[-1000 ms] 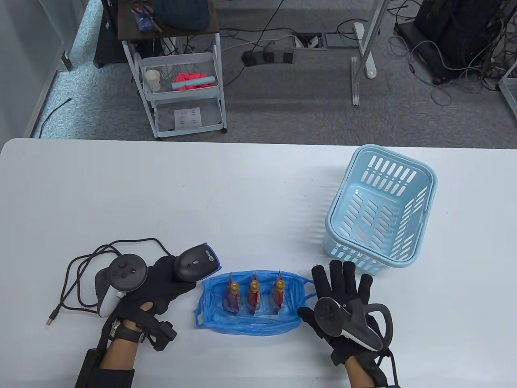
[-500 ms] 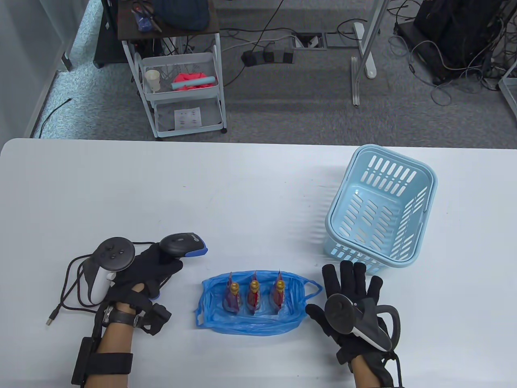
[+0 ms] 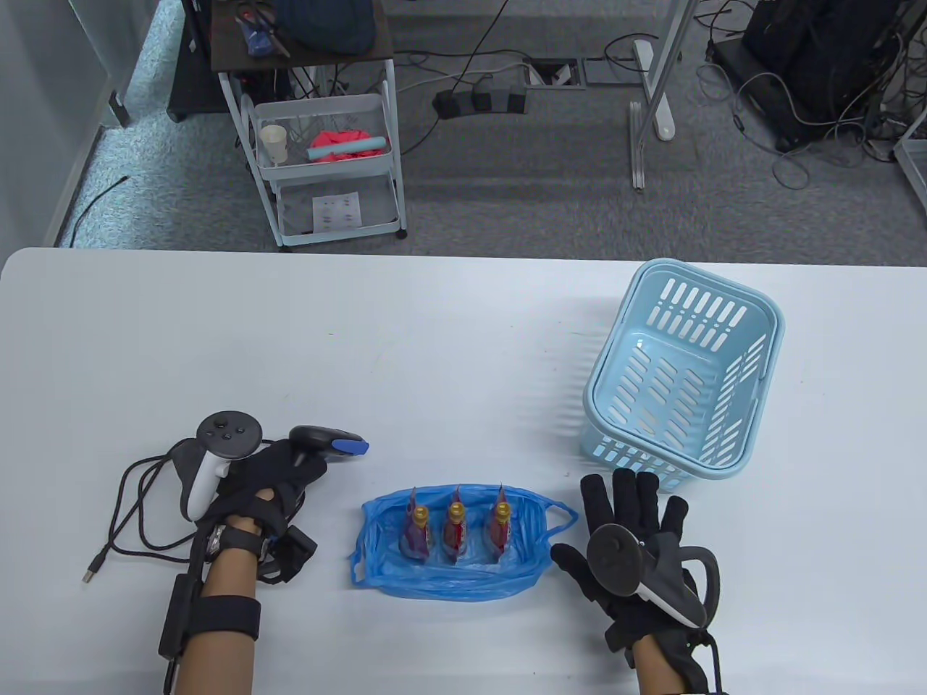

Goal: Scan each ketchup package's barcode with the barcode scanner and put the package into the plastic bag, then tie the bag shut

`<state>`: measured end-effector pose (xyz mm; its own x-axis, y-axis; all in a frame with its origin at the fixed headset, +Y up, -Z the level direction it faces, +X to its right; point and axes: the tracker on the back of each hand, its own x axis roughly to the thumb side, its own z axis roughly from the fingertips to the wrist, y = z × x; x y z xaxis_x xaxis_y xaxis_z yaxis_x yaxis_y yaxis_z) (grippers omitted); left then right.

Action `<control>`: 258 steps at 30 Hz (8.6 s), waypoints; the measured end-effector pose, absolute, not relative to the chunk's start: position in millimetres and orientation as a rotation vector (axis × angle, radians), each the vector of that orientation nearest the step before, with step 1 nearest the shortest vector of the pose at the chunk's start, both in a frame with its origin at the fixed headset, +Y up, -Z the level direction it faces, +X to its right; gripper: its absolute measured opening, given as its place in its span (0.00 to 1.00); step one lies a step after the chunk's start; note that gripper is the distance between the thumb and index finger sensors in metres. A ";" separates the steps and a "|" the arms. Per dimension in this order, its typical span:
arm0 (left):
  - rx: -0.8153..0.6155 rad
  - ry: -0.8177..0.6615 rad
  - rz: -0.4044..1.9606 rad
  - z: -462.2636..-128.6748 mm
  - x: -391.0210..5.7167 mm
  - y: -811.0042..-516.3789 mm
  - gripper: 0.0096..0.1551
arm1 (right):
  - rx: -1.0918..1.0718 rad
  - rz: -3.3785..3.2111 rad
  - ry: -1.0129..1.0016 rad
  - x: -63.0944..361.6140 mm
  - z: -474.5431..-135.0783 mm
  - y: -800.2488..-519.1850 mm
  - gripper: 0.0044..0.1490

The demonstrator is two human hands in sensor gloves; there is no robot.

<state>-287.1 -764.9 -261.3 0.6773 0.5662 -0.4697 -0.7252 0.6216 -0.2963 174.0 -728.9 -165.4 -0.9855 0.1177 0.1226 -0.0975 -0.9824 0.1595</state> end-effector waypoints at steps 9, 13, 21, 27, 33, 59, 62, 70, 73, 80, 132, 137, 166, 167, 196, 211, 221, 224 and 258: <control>-0.483 0.400 0.421 -261.3 -281.5 -757.1 0.49 | 0.180 3.007 0.225 177.5 -165.5 -728.8 0.60; -0.486 0.443 0.297 -261.7 -281.4 -755.8 0.51 | 0.173 2.998 0.224 178.9 -165.4 -729.2 0.60; -0.487 0.469 0.202 -261.7 -281.4 -758.1 0.52 | 0.182 2.993 0.229 178.3 -165.3 -730.0 0.60; -0.500 0.459 0.145 -261.3 -278.1 -756.4 0.52 | 0.187 2.999 0.224 177.6 -164.9 -730.2 0.60; -0.462 0.447 0.149 -258.9 -278.9 -749.7 0.50 | 0.187 2.999 0.227 177.0 -164.8 -730.9 0.60; -0.191 0.079 0.232 -228.1 -244.5 -686.9 0.45 | 0.184 3.008 0.225 175.6 -164.6 -730.7 0.60; -0.174 0.026 0.225 -219.5 -236.9 -685.2 0.44 | 0.183 3.010 0.233 175.2 -164.7 -731.1 0.59; -0.276 -0.077 0.255 -203.9 -223.1 -712.8 0.43 | 0.186 3.017 0.242 173.6 -164.4 -731.1 0.59; -0.365 -0.101 0.261 -201.8 -219.0 -729.1 0.43 | 0.188 3.019 0.243 173.0 -164.2 -731.0 0.59; -0.463 -0.148 0.251 -200.5 -207.1 -753.6 0.48 | 0.188 3.021 0.245 172.4 -164.1 -731.6 0.59; -0.253 -0.148 0.553 -199.5 -214.6 -723.9 0.25 | -0.197 2.679 0.329 163.9 -201.7 -746.6 0.21; -0.219 -0.144 0.567 -196.4 -217.9 -706.4 0.25 | -0.175 2.632 0.249 167.9 -195.9 -731.2 0.21; 0.109 -0.223 0.708 -168.7 -204.3 -573.2 0.24 | 0.130 2.378 -0.076 169.9 -178.5 -584.0 0.26; 0.121 -0.226 0.705 -167.5 -203.4 -570.1 0.24 | 0.143 2.384 -0.079 169.4 -177.8 -581.1 0.25; 0.115 -0.322 0.690 -161.8 -201.1 -565.7 0.42 | 0.170 2.354 -0.082 168.0 -169.6 -576.1 0.23; -0.119 -0.516 0.781 -164.7 -221.0 -608.5 0.72 | 0.151 2.352 -0.072 171.4 -167.7 -575.9 0.23; -0.136 -0.487 1.055 -191.9 -204.4 -653.7 0.53 | 0.158 2.357 -0.063 170.6 -167.0 -575.5 0.23; -0.089 -0.481 1.059 -195.9 -203.8 -658.0 0.38 | 0.162 2.355 -0.061 171.0 -166.3 -575.8 0.24; -0.076 -0.526 1.134 -196.5 -205.3 -669.9 0.22 | 0.414 1.975 0.035 151.5 -187.5 -679.9 0.68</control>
